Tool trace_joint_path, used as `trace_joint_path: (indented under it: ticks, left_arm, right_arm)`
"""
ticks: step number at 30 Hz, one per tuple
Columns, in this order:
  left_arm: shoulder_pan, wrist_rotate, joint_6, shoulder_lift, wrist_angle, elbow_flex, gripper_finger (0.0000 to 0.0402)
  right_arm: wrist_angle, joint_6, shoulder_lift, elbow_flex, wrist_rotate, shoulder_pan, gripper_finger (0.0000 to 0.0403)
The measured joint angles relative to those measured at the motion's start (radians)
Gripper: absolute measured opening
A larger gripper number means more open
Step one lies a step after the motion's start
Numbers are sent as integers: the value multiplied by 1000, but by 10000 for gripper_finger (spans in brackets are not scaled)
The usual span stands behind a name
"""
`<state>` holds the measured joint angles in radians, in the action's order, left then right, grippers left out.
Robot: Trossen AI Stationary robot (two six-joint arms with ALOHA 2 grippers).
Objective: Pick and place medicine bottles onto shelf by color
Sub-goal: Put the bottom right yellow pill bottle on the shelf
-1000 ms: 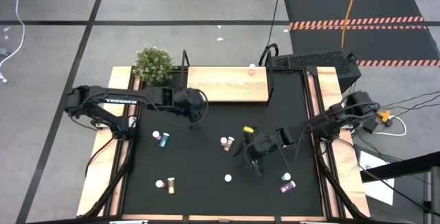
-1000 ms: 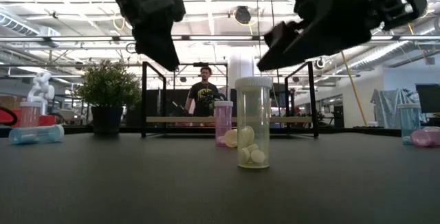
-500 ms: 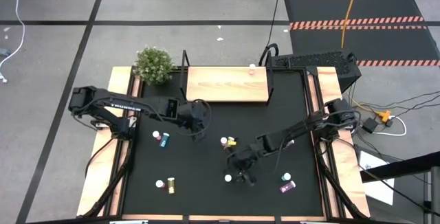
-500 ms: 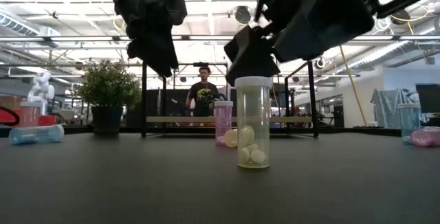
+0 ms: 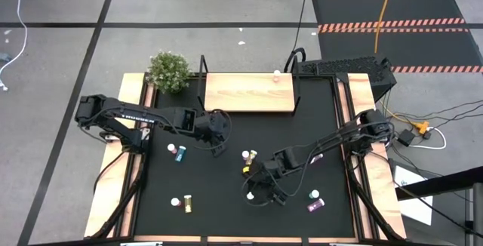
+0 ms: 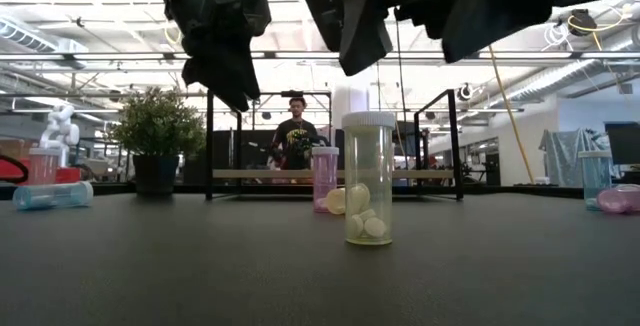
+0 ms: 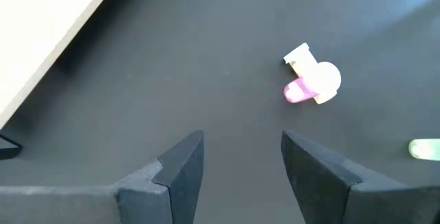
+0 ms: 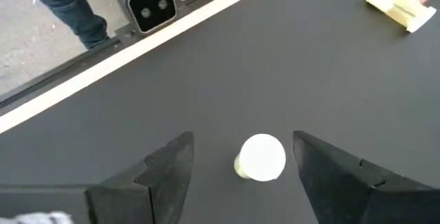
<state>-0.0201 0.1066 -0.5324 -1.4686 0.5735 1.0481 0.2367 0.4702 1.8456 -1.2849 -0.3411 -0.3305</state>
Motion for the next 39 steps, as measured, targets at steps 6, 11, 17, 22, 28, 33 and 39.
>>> trace_joint_path:
  ticks: [6,11,17,22,28,33,39]
  left_arm:
    - [-7,0,-31,0,0,0,195]
    - [-7,0,-47,1,0,0,195]
    - [-6,0,-30,1,0,0,195]
    - [2,0,-16,1,-1,0,195]
    - [9,0,4,1,0,0,195]
    - [10,0,23,1,0,0,195]
    - [10,0,31,1,0,0,195]
  right_arm:
    - [-92,-5,64,3,1,2,242]
    - [-72,-5,69,3,1,4,242]
    - [-68,-9,70,3,2,3,212]
    - [-72,-38,70,3,2,16,173]
    - [-61,-39,70,3,3,33,141]
    - [-54,-42,70,3,-1,42,131]
    - [-43,-35,70,2,-1,42,123]
